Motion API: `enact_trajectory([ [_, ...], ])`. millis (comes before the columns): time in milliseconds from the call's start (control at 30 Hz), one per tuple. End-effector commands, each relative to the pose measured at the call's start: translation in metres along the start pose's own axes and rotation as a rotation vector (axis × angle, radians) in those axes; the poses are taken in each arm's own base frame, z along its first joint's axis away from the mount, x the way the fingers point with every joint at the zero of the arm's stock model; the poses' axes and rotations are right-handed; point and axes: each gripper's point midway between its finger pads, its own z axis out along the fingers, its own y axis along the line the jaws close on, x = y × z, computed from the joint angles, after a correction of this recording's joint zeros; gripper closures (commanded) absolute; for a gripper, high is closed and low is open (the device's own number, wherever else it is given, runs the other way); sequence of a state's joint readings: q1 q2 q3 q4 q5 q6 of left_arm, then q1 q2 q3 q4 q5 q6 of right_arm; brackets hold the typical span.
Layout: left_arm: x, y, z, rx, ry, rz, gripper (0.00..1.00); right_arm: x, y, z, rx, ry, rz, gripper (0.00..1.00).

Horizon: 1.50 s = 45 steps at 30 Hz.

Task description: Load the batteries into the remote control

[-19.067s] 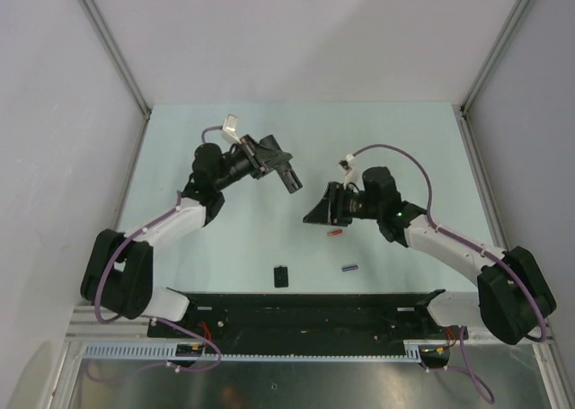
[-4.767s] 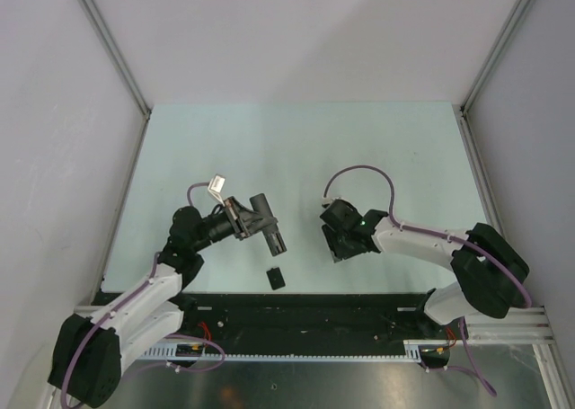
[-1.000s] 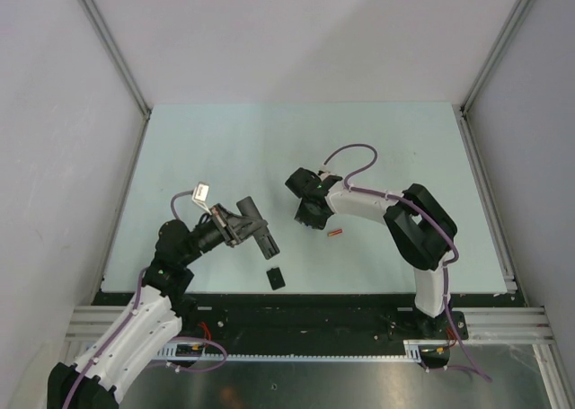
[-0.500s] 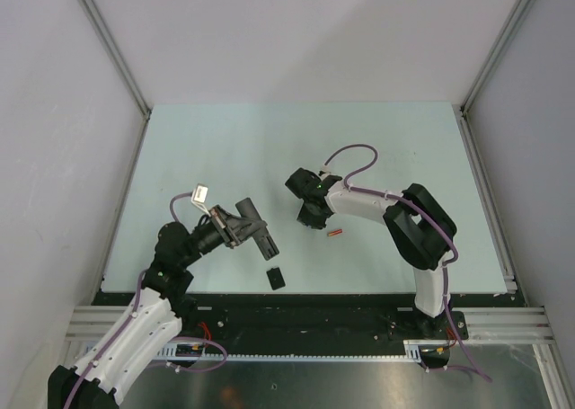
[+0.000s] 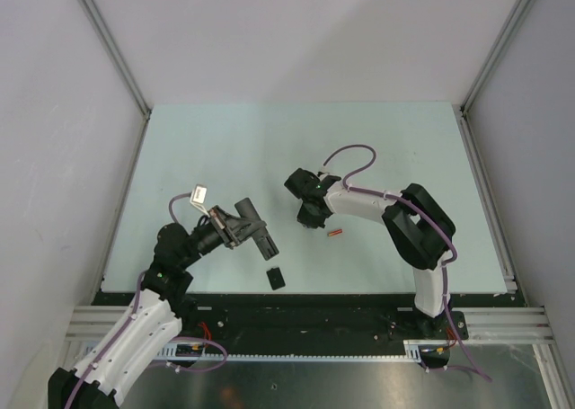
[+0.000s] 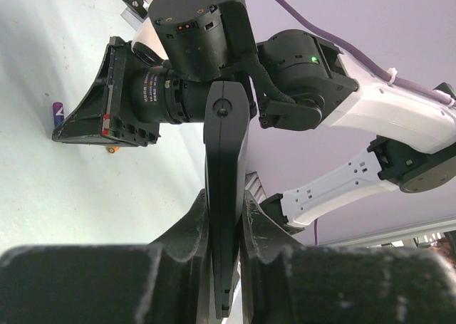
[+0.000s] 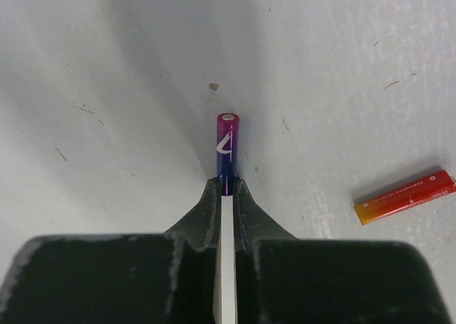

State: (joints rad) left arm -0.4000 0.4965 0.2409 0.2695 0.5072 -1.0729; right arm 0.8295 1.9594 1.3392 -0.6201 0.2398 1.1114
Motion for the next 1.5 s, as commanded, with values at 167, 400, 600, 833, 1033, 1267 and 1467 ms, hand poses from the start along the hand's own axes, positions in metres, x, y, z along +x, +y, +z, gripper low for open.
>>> enact_trajectory([
  [167, -0.009, -0.004, 0.003, 0.000, -0.037, 0.001, 1.00, -0.004, -0.029, -0.023, 0.066, -0.022, -0.233, 1.00],
  [400, -0.016, 0.008, 0.016, -0.066, -0.032, 0.000, 1.00, -0.002, -0.029, -0.101, 0.003, -0.180, -0.610, 1.00],
  [600, -0.030, 0.006, 0.035, -0.087, -0.007, 0.053, 1.00, 0.019, -0.034, -0.178, -0.108, -0.305, -0.801, 1.00],
  [833, -0.040, 0.000, 0.050, -0.056, -0.010, 0.093, 1.00, 0.033, -0.045, -0.234, -0.299, -0.285, -0.857, 1.00],
  [1033, -0.033, 0.000, 0.057, 0.013, 0.018, 0.044, 1.00, 0.052, -0.026, -0.261, -0.511, -0.232, -0.899, 1.00],
  [1267, -0.017, -0.008, 0.067, 0.107, 0.076, 0.020, 1.00, 0.067, -0.014, -0.256, -0.573, -0.145, -0.915, 1.00],
  [1467, -0.005, -0.013, 0.077, 0.142, 0.124, 0.016, 1.00, 0.067, -0.008, -0.257, -0.601, -0.130, -0.900, 1.00],
])
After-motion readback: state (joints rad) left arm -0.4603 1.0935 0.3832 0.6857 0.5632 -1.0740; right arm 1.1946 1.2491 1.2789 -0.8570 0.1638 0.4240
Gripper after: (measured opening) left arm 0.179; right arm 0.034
